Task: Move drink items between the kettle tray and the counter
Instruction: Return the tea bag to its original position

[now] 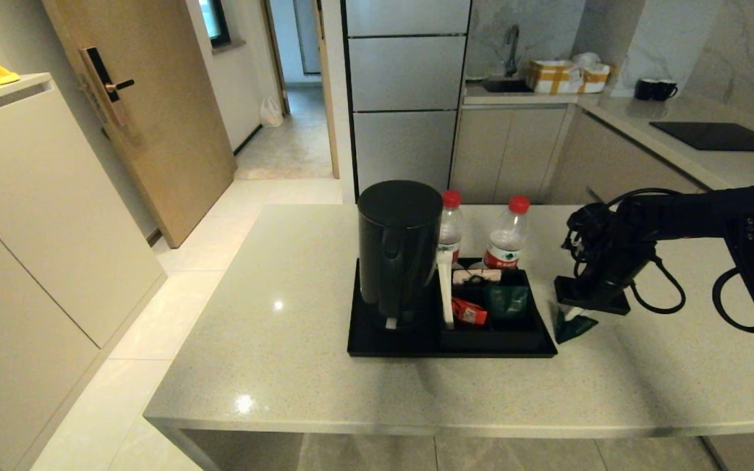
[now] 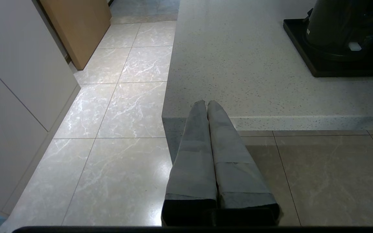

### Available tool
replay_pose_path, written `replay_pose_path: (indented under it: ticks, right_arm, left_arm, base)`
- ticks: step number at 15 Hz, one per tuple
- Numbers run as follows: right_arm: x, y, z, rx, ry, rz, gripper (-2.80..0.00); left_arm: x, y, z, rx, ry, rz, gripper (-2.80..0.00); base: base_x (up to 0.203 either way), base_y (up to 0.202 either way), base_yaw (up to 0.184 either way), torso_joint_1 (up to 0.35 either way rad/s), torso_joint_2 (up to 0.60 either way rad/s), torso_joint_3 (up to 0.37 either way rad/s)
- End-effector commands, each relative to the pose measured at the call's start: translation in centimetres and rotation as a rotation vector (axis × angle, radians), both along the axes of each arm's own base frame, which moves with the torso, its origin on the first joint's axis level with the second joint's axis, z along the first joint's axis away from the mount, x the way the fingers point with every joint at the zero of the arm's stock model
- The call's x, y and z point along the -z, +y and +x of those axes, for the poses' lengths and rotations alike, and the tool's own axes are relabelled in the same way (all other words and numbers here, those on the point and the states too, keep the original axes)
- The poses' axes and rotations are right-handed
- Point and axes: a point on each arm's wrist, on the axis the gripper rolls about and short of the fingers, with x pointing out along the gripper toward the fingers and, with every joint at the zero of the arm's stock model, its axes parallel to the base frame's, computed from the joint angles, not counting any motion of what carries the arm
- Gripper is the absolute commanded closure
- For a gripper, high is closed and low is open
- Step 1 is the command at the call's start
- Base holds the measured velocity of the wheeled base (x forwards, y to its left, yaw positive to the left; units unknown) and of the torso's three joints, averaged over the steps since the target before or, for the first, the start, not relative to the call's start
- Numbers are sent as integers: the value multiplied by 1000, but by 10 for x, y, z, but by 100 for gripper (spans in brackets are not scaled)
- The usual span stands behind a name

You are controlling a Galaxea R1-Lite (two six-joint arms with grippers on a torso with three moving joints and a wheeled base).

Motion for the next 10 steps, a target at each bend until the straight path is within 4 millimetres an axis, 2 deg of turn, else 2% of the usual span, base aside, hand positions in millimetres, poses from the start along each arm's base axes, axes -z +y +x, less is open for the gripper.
replay_pose_path:
  ticks: [1, 7, 10]
  right_arm:
    - [-4, 0, 0, 4, -5, -2, 0]
    - [-42, -1, -10, 7, -90, 2, 0]
    - [-84, -2, -25, 7, -178, 6, 0]
  left_arm:
    - [0, 0, 0, 0, 0, 0, 0]
    - [0, 0, 0, 0, 0, 0, 0]
    - [0, 0, 0, 0, 0, 0, 0]
  base:
    - [0, 0, 0, 0, 0, 0]
    - [0, 0, 0, 0, 0, 0]
    - [0, 0, 0, 0, 0, 0]
